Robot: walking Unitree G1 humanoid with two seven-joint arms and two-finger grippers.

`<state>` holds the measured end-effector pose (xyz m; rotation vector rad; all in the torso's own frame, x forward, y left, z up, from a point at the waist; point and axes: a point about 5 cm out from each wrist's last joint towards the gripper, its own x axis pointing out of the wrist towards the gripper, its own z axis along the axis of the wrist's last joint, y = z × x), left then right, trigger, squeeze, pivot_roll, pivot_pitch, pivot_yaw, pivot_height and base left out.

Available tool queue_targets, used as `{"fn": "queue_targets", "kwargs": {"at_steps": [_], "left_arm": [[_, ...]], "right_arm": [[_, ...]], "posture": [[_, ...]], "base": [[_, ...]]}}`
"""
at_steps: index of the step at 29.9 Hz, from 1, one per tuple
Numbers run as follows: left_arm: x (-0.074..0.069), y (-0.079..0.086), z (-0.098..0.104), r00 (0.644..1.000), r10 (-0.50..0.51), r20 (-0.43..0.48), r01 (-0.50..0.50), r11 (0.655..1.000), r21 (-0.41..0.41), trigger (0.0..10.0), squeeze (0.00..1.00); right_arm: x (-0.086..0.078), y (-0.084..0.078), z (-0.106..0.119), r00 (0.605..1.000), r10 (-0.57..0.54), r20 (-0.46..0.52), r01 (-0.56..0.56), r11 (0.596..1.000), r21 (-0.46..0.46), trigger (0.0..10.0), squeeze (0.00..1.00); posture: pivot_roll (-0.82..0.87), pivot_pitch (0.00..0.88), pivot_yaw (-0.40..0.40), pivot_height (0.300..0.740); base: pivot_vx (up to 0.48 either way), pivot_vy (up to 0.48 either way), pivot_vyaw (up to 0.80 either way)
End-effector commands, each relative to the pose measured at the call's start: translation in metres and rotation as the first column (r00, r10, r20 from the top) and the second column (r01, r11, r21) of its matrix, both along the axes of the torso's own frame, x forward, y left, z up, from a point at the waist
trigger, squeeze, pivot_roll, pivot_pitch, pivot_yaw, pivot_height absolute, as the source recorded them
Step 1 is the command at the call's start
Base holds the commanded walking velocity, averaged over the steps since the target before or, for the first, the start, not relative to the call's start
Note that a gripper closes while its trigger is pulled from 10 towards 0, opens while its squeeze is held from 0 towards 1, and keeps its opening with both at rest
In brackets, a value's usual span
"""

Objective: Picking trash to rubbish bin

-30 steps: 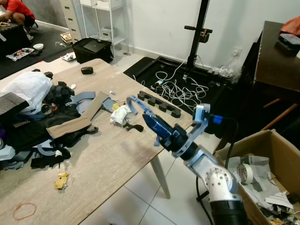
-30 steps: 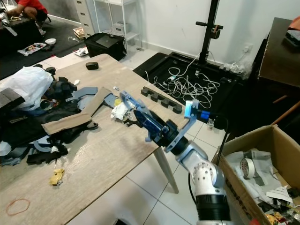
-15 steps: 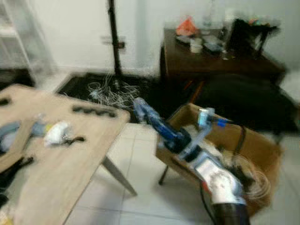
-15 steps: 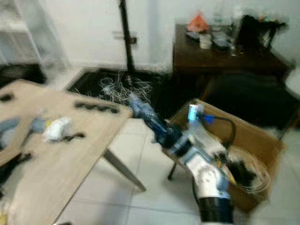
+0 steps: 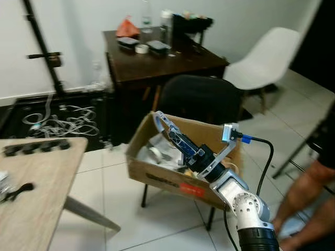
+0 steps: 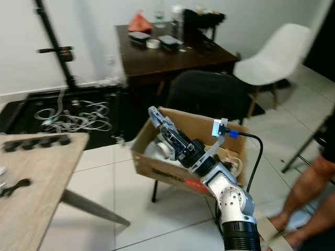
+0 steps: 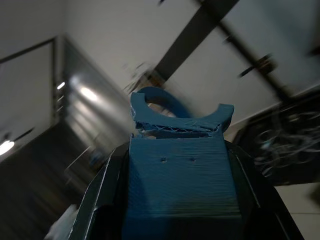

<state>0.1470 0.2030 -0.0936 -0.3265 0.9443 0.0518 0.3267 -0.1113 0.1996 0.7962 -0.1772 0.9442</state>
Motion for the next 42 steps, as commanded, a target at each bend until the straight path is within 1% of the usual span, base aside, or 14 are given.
{"fn": "queue_targets", "kwargs": {"at_steps": [1,15,20,21,23,24,25,26,27,28,29,32,35,42], "left_arm": [[-0.013,-0.002,-0.005,0.999,-0.005,-0.046,0.005,1.0,-0.008,10.0,0.0],[-0.012,-0.002,-0.005,0.999,-0.017,-0.044,0.016,1.0,-0.013,10.0,0.0],[-0.012,-0.002,-0.005,0.999,-0.018,-0.044,0.017,1.0,-0.02,10.0,0.0],[-0.012,-0.002,-0.005,0.999,-0.017,-0.044,0.016,1.0,-0.022,10.0,0.0],[-0.012,-0.002,-0.005,0.999,-0.017,-0.046,0.016,1.0,-0.021,10.0,0.0],[-0.012,-0.002,-0.005,0.999,-0.017,-0.046,0.016,1.0,-0.021,10.0,0.0],[-0.013,-0.002,-0.005,0.999,-0.017,-0.046,0.016,1.0,-0.021,10.0,0.0],[-0.014,-0.002,-0.005,0.999,-0.017,-0.048,0.016,1.0,-0.021,10.0,0.0],[-0.014,-0.002,-0.006,0.999,-0.018,-0.05,0.017,1.0,-0.021,10.0,0.0],[-0.014,-0.002,-0.006,0.999,-0.018,-0.05,0.017,1.0,-0.021,10.0,0.0],[-0.015,-0.002,-0.006,0.998,-0.026,-0.054,0.025,0.999,-0.021,10.0,0.0],[-0.016,-0.002,-0.006,0.998,-0.033,-0.058,0.032,0.999,-0.025,10.0,0.0],[-0.016,-0.001,-0.006,0.999,-0.006,-0.051,0.005,1.0,-0.031,10.0,0.0],[-0.013,-0.001,-0.005,0.999,-0.025,-0.04,0.023,0.999,-0.03,10.0,0.0]], "right_arm": [[0.001,0.002,0.002,1.0,-0.009,0.01,0.009,1.0,0.001,10.0,0.0],[0.004,-0.002,-0.001,0.999,-0.037,0.002,0.037,0.999,-0.012,10.0,0.0],[0.009,-0.004,-0.01,0.995,-0.093,-0.027,0.091,0.994,-0.063,10.0,0.0],[0.015,-0.009,-0.018,0.984,-0.167,-0.065,0.159,0.981,-0.115,10.0,0.0],[0.029,-0.026,-0.036,0.931,-0.341,-0.13,0.304,0.923,-0.237,10.0,0.0],[0.029,-0.026,-0.036,0.931,-0.341,-0.13,0.304,0.923,-0.237,10.0,0.0],[0.032,-0.035,-0.042,0.902,-0.404,-0.152,0.353,0.893,-0.279,10.0,0.0],[0.036,-0.046,-0.05,0.857,-0.493,-0.148,0.415,0.832,-0.367,10.0,0.0],[0.036,-0.051,-0.053,0.841,-0.519,-0.152,0.433,0.815,-0.386,10.0,0.0],[0.036,-0.051,-0.053,0.841,-0.519,-0.152,0.433,0.815,-0.386,10.0,0.0],[0.037,-0.059,-0.054,0.822,-0.547,-0.159,0.457,0.8,-0.389,10.0,0.0],[0.037,-0.064,-0.054,0.809,-0.567,-0.154,0.48,0.788,-0.385,10.0,0.0],[0.039,-0.065,-0.053,0.806,-0.575,-0.144,0.49,0.783,-0.384,10.0,0.0],[0.044,-0.064,-0.06,0.787,-0.601,-0.136,0.507,0.757,-0.412,10.0,0.0]], "posture": [[-0.09,0.194,0.037,0.74],[-0.09,0.194,0.043,0.74],[-0.09,0.194,0.043,0.74],[-0.09,0.196,0.045,0.74],[-0.09,0.196,0.045,0.74],[-0.09,0.196,0.045,0.74],[-0.09,0.2,0.048,0.74],[-0.09,0.2,0.048,0.74],[-0.09,0.203,0.049,0.74],[-0.09,0.203,0.049,0.74],[-0.09,0.205,0.05,0.74],[-0.09,0.205,0.05,0.74],[-0.09,0.203,0.052,0.74],[-0.08,0.189,0.049,0.74]], "base": [[0.0,0.0,0.0],[0.0,0.0,0.0],[0.0,0.0,0.0],[0.0,0.0,0.0],[0.0,0.0,0.0],[0.0,0.0,0.0],[0.0,0.0,0.0],[0.0,0.0,0.0],[0.0,0.0,0.0],[0.0,0.0,0.0],[0.0,0.0,0.0],[0.0,0.0,0.0],[0.0,0.0,0.0],[0.21,0.0,0.0]]}}
